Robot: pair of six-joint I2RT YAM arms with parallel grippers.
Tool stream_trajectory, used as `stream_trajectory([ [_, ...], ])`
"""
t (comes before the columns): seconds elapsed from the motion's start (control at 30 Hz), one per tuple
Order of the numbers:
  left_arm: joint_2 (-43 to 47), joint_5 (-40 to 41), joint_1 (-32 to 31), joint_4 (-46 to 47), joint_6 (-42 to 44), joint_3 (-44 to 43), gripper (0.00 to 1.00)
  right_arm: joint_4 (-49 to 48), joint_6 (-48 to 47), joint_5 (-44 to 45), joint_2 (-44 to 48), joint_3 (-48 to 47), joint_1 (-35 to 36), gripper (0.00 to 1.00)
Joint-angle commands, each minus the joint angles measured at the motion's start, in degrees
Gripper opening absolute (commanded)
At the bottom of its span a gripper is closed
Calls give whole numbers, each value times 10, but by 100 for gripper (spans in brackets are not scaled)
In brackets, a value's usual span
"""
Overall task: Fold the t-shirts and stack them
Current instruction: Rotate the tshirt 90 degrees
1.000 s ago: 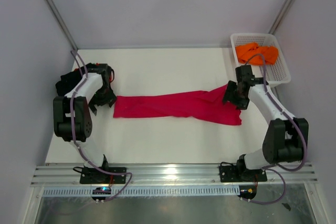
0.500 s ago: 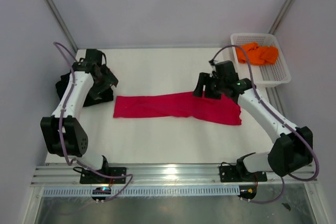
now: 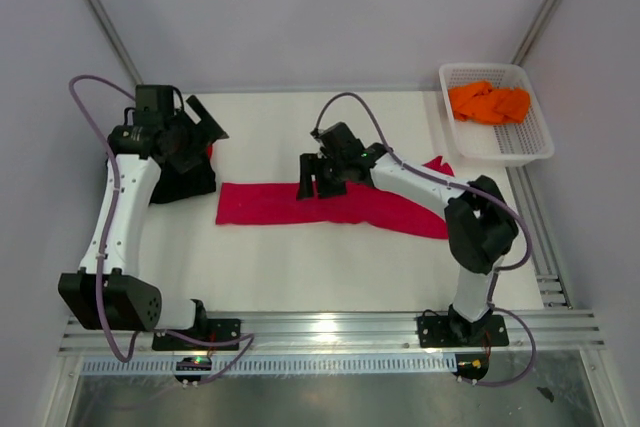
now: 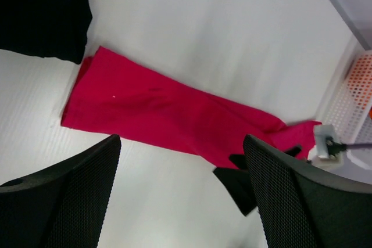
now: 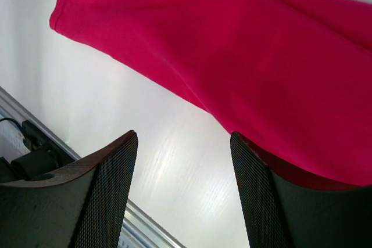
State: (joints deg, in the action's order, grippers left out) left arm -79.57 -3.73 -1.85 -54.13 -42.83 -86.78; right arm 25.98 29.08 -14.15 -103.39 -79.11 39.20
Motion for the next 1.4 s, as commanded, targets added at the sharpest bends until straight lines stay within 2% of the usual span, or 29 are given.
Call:
stream_trajectory([
  [0.0,32,-73,2,51,-29,35,89,-36,14,-1,-50,-59,29,69],
  [0.1,52,-62,3,59,-31,57,92,-25,14,-5,-107,-101,51,69],
  [0.23,58,-7,3,14,13,31,93,11,24,38,-129,-148,63,69],
  [0.33,61,15,3,-5,34,21,93,73,70,142,-96,-138,62,69],
  [0.37,61,17,3,-5,36,21,93,87,83,232,-83,-131,63,69],
  [0.5,56,9,2,-4,40,28,93,171,181,397,17,-63,51,70],
  [0.7,55,-4,3,8,34,57,93,274,290,490,77,25,-3,71],
  [0.87,64,-1,3,5,37,74,93,290,321,488,89,96,-89,71],
  [1.0,69,9,2,-6,48,76,93,271,315,484,80,128,-122,72],
  [1.37,105,56,3,-41,77,93,93,259,291,485,9,76,-146,72],
])
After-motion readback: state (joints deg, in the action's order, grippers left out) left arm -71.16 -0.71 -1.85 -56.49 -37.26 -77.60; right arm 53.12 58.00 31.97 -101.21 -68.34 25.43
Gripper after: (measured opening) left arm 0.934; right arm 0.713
